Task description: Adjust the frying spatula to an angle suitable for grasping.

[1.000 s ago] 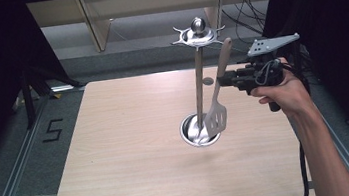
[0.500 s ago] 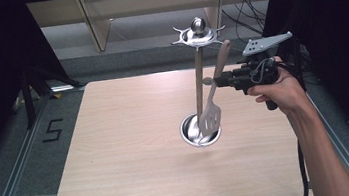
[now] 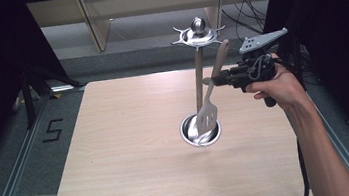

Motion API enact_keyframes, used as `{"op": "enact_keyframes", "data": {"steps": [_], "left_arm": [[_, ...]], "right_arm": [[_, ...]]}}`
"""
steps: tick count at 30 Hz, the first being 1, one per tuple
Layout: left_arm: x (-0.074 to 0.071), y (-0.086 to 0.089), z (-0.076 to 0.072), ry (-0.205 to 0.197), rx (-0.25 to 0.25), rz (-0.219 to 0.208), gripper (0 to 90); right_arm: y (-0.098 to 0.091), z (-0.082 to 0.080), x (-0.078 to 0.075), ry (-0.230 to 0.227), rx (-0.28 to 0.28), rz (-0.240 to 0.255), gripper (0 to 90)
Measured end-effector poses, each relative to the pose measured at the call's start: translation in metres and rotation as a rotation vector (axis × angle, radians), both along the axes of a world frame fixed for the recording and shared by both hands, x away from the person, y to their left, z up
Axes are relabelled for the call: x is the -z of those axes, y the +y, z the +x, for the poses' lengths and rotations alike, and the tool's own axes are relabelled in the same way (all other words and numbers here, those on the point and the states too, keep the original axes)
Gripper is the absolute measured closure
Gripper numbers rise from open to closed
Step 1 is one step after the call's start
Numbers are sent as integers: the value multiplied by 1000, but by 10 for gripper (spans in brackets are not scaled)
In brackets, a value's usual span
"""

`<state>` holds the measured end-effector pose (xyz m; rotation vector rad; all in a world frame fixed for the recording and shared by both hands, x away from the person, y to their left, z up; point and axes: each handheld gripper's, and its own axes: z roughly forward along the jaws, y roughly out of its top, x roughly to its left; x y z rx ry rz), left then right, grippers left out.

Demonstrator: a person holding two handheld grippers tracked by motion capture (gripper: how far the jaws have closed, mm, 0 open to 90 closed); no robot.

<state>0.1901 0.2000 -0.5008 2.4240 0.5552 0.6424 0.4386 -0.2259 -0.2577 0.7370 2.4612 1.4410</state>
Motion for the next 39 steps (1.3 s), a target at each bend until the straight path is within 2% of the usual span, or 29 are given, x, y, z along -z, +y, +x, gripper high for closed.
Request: {"op": "enact_keyframes", "data": {"steps": [4, 5, 6, 8, 9, 11, 12, 13, 14, 15, 16, 18, 22, 23, 24, 28, 29, 30, 31, 32, 34, 36, 37, 38, 39], "left_arm": [[0, 0, -1, -18, -9, 9, 152], [-1, 0, -1, -19, -9, 7, 152], [0, -1, 0, -6, 1, 2, 152], [-1, 0, -1, -14, -4, 7, 152], [-1, 0, -1, -3, 1, 2, 152], [-1, 0, -1, -6, -1, 4, 152], [0, -1, 0, 5, 7, -1, 152], [-1, 0, -1, -5, -2, 4, 152], [-1, 0, -1, -5, -2, 3, 152], [-1, 0, -1, -4, -2, 2, 152], [-1, 0, -1, -3, -1, 1, 152], [1, -1, 0, 14, 9, -6, 152], [-1, 0, -1, -4, -1, 1, 152], [-1, 0, -1, -3, -2, 0, 152], [-1, 0, -1, -5, -1, 2, 152], [1, -1, 0, -5, -4, 6, 152], [-1, 0, -1, -1, 1, 1, 152], [-1, 0, -1, -4, -1, 4, 152], [0, 0, -1, -2, -1, 3, 152], [0, 0, -1, -3, -2, 3, 152], [-1, 0, -1, -4, -1, 2, 152], [-1, 0, -1, -4, 1, 2, 152], [-1, 0, -1, -9, -6, 6, 152], [-1, 0, -1, -9, -6, 6, 152], [-1, 1, 0, -8, -7, 6, 152]], "right_arm": [[-1, 1, 1, 2, 14, 4, 745], [-1, 1, 3, -6, 30, 25, 739], [0, -1, 4, 5, 44, 45, 735], [-2, 0, 4, -17, 40, 48, 727], [-2, -3, 4, -6, 57, 48, 716], [-3, -3, 3, -5, 53, 43, 702], [-3, -5, 2, -7, 83, 65, 685], [-4, -5, 1, -21, 80, 47, 682], [-4, -7, 0, -12, 95, 46, 681], [-4, -8, 0, -30, 104, 45, 682], [-4, -9, -1, -23, 90, 33, 682], [-4, -10, -2, -39, 99, 12, 682], [-4, -12, -3, -35, 112, 23, 696], [-3, -13, -2, -56, 124, 29, 707], [-3, -14, -4, -43, 122, 10, 718], [0, -15, -4, -46, 127, 11, 727], [2, -14, -3, -56, 133, 20, 727], [2, -13, -4, -66, 127, 3, 726], [2, -14, -4, -39, 127, 8, 724], [2, -14, -5, -36, 129, 8, 720], [3, -14, -3, -61, 131, 11, 670], [2, -16, -3, -44, 138, 16, 587], [2, -18, -2, -31, 156, 37, 544], [2, -18, -2, -31, 156, 37, 544], [0, -21, -2, -27, 183, 51, 510]]}}
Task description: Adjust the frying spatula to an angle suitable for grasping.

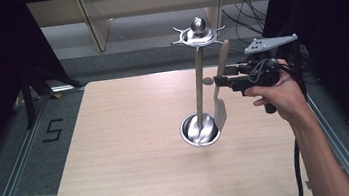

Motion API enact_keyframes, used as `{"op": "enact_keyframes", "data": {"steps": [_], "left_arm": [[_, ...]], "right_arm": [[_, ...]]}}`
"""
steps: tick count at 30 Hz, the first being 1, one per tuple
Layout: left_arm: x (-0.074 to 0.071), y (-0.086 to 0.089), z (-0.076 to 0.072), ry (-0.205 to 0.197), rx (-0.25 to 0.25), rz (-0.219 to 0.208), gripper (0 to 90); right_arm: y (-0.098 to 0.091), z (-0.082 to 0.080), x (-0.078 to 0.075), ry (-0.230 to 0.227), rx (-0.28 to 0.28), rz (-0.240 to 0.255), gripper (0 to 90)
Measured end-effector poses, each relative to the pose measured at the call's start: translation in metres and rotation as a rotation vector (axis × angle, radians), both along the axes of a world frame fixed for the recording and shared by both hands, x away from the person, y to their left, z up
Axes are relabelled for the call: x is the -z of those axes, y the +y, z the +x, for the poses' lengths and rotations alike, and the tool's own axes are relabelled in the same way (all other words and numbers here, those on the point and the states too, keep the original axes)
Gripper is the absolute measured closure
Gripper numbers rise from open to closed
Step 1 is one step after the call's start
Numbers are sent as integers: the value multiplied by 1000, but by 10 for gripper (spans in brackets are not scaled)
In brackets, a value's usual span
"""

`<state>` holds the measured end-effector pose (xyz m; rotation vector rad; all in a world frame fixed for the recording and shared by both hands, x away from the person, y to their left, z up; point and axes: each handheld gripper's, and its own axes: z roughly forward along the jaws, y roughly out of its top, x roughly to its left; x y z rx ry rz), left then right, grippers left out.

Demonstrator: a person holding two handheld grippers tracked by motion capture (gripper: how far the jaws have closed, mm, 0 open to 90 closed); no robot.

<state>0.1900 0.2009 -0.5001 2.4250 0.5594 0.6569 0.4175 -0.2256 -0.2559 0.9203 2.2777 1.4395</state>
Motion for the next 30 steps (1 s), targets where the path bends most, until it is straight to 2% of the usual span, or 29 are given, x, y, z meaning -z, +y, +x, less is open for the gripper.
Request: {"op": "enact_keyframes", "data": {"steps": [4, 7, 9, 11, 13, 14, 22, 23, 25, 26, 27, 30], "left_arm": [[1, 0, 1, 12, 6, -6, 152], [1, -1, 1, 2, 1, -3, 152], [1, -1, 1, 3, 1, -3, 152], [1, -1, 1, 2, -1, -4, 152], [1, -1, 1, 2, 0, -4, 152], [1, -1, 1, 3, 0, -3, 152], [1, 0, 1, 20, 10, -12, 152], [1, 0, 1, 8, 2, -9, 152], [1, 0, 1, 10, 5, -9, 152], [0, 0, 1, 25, 10, -2, 152], [2, -1, 0, -6, -9, -3, 152], [1, -1, 1, 2, -1, -4, 152]], "right_arm": [[-2, -8, 0, -10, 24, -12, 457], [-7, -17, 2, -21, 44, 5, 415], [-12, -21, 5, -53, 45, -12, 406], [-13, -25, 9, -34, 62, 3, 403], [-15, -26, 11, -38, 56, -1, 398], [-17, -29, 17, -52, 62, -18, 394], [-28, -39, 34, -51, 88, -6, 387], [-29, -41, 37, -54, 102, -4, 388], [-29, -43, 39, -49, 104, -6, 387], [-31, -45, 45, -61, 111, -2, 387], [-32, -46, 48, -79, 121, -7, 387], [-33, -50, 58, -62, 124, -1, 387]]}}
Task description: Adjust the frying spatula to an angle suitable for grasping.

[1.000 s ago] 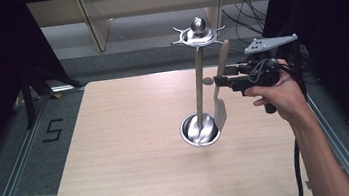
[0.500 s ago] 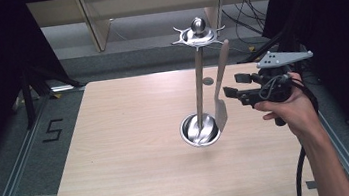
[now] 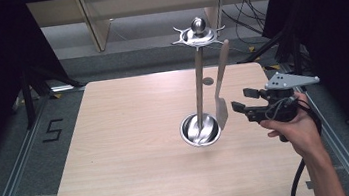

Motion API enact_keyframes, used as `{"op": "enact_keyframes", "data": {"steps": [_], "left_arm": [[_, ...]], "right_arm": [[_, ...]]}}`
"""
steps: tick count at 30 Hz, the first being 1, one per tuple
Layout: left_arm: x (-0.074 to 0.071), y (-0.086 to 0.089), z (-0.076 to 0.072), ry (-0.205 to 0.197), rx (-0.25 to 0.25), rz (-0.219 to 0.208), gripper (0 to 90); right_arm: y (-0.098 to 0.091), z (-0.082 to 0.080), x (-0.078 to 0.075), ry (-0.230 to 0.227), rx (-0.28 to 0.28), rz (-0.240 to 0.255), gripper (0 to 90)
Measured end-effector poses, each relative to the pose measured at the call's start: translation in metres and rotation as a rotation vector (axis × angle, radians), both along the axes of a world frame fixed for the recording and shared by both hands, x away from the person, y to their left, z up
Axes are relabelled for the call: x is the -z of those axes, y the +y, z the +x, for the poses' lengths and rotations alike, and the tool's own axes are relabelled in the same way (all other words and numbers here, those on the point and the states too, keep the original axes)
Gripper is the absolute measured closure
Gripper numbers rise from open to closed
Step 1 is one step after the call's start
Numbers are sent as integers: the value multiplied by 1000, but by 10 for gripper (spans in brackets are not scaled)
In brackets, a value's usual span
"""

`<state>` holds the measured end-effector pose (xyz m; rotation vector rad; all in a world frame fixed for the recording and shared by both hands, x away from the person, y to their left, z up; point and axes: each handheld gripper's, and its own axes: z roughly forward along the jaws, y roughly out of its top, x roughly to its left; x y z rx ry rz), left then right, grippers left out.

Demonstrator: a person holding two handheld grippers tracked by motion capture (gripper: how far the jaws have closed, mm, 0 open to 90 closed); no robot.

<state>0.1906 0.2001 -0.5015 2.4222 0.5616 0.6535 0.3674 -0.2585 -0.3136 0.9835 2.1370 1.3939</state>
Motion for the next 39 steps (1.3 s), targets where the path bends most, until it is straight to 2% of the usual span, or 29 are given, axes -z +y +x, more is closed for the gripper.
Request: {"op": "enact_keyframes", "data": {"steps": [5, 8, 9, 10, 13, 16, 17, 18, 20, 22, 23, 24, 25, 26, 28, 29, 31, 32, 33, 34, 35, 36, 37, 39], "left_arm": [[1, 0, 0, -3, -3, 2, 152], [1, 0, 0, -6, -5, 2, 152], [1, 0, 0, 4, -4, 2, 152], [0, 0, 0, 16, 2, -2, 152], [1, 0, 0, 11, 4, 2, 153], [-1, 1, 0, 2, -5, 2, 153], [-1, 1, 0, 2, -5, 2, 153], [-1, 1, -1, 0, -3, 2, 152], [0, 0, 0, 3, 2, 1, 153], [-1, 0, -1, 5, 5, -5, 153], [-1, 0, -1, 5, 5, -5, 153], [-2, 0, -1, 0, 5, -1, 153], [-2, 0, -1, 0, 5, -1, 153], [-1, 0, -1, -3, 0, 1, 153], [-2, 0, -1, -4, -1, 1, 153], [-2, 0, -1, -4, -1, 1, 153], [-1, 1, -1, -2, -3, -2, 153], [-1, 0, -1, -3, -4, 0, 153], [-2, 0, 0, -3, -3, 0, 153], [-2, 0, 0, 1, 0, -4, 153], [-3, -1, 0, 0, 2, 0, 153], [-3, -1, 0, -1, 4, -1, 153], [-3, -1, 0, -3, 4, -2, 153], [-3, -1, 0, -4, 4, -2, 153]], "right_arm": [[-3, -4, 11, -8, 0, 12, 386], [-5, -6, 14, 9, 4, 7, 385], [-5, -7, 19, -5, 13, 22, 385], [-6, -7, 21, 3, 0, 31, 387], [-6, -4, 28, -13, 12, 24, 385], [-8, -4, 34, 43, 8, 20, 382], [-9, -2, 36, 31, -3, 10, 380], [-7, -4, 37, 47, 16, 19, 380], [-7, -3, 41, 56, 5, 21, 378], [-7, -2, 45, 38, 5, 3, 376], [-6, -3, 46, 70, 4, 15, 376], [-8, -2, 47, 49, -1, -14, 376], [-8, -2, 47, 49, -1, -14, 376], [-6, -3, 50, 68, 11, 0, 373], [-7, -3, 51, 54, 13, -1, 369], [-6, -4, 52, 76, 7, 9, 369], [-8, -3, 53, 52, 9, -11, 364], [-8, -6, 53, 80, 18, -2, 362], [-8, -6, 53, 80, 18, -2, 362], [-8, -6, 57, 55, 18, 1, 355], [-8, -8, 57, 93, 10, 12, 353], [-11, -7, 57, 70, 6, -18, 350], [-9, -9, 59, 80, 20, 1, 345], [-10, -9, 60, 97, 18, 3, 345]]}}
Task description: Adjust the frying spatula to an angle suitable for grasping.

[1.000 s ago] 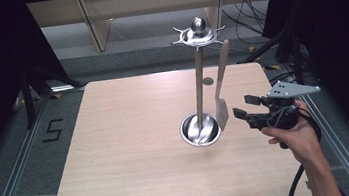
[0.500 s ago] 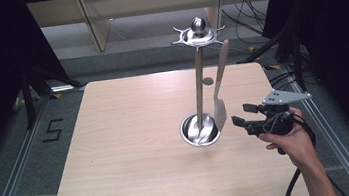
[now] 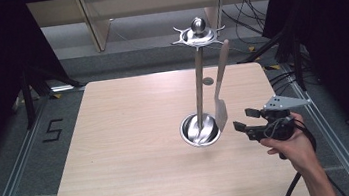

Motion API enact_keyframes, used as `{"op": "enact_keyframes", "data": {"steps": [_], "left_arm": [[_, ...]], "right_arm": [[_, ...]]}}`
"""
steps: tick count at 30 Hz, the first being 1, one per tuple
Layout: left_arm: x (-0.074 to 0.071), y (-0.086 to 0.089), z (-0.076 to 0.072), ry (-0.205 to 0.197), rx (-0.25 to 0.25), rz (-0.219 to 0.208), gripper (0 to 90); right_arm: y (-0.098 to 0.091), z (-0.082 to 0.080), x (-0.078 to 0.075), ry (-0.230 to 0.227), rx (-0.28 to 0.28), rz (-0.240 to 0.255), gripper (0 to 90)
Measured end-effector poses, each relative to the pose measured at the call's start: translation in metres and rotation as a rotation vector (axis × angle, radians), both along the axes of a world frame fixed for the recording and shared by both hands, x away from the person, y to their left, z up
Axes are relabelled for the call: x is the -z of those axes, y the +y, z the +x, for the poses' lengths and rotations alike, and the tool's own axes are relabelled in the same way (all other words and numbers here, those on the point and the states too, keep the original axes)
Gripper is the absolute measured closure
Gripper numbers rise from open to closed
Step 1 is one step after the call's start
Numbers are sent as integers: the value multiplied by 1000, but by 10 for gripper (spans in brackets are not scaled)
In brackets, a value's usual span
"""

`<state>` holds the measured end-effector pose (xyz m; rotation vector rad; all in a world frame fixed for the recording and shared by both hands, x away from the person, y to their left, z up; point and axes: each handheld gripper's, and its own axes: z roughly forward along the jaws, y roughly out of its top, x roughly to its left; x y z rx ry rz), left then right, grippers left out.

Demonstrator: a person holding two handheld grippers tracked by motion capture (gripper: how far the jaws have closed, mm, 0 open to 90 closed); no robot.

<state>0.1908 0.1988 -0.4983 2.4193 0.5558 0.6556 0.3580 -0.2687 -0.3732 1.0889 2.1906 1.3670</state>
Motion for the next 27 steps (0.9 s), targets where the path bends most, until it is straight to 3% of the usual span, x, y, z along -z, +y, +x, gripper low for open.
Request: {"op": "enact_keyframes", "data": {"steps": [5, 7, 8, 10, 11, 19, 20, 22, 27], "left_arm": [[1, 0, 1, 21, 12, -5, 153], [1, -1, 1, -4, -8, 0, 153], [1, -1, 1, 2, -2, -1, 153], [0, 0, 0, 7, -4, -4, 153], [0, 0, 0, 7, -1, 0, 153], [0, 1, 1, 11, -8, -7, 152], [0, 1, 0, 8, -10, -7, 153], [0, 1, 1, 17, -3, -5, 153], [0, 1, 0, 9, -3, -7, 153]], "right_arm": [[-3, 1, 9, 8, -5, -33, 346], [-4, 1, 14, 7, -22, -39, 345], [-3, -1, 15, 34, -7, -24, 345], [-2, -2, 18, 19, 5, -29, 345], [-2, -3, 18, 46, -8, -28, 345], [-3, -5, 31, 41, -15, -74, 341], [-3, -7, 32, 66, 0, -69, 339], [-4, -6, 34, 45, -18, -70, 336], [-6, -11, 43, 97, -7, -71, 333]]}}
